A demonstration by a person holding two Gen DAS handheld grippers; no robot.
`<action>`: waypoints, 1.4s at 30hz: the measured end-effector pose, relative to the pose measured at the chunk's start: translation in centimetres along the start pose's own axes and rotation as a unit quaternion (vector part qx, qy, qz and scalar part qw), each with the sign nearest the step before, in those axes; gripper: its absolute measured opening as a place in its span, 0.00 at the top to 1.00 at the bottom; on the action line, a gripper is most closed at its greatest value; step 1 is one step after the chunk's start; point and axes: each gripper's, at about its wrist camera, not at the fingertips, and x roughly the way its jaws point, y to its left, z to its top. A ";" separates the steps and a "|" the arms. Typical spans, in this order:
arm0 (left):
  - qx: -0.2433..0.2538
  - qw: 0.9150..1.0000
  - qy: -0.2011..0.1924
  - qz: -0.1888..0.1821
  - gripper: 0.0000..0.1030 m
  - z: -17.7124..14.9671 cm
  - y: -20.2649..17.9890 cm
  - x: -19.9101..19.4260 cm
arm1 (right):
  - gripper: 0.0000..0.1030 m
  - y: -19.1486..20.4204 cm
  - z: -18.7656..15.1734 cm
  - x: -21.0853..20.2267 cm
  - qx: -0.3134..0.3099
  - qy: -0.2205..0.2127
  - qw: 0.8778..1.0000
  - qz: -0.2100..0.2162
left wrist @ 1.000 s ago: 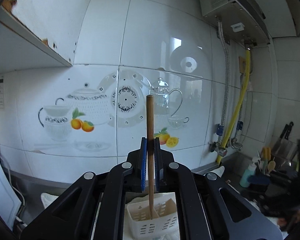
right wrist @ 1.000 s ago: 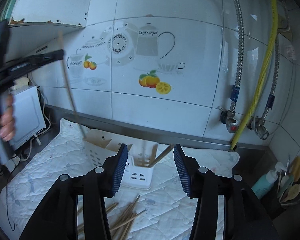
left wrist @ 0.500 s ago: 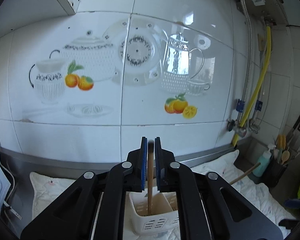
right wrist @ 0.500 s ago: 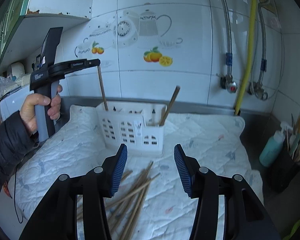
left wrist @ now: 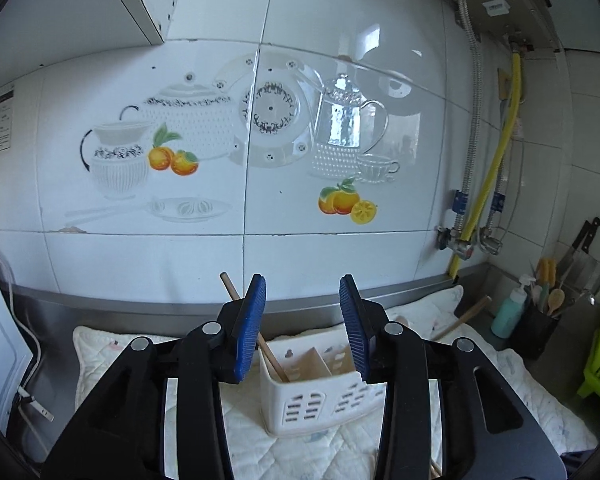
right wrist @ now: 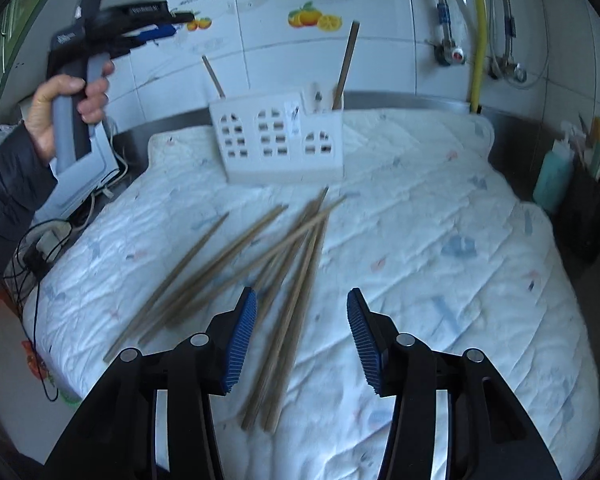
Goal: Organize utensils
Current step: 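Lower the left gripper and close on a chopstick while the right gripper grasps another chopstick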
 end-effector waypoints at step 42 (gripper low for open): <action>0.056 0.949 0.270 -0.149 0.80 -24.3 -8.6 -3.0 | 0.88 0.4 -5.5 1.4 0.060 0.018 0.998 -0.010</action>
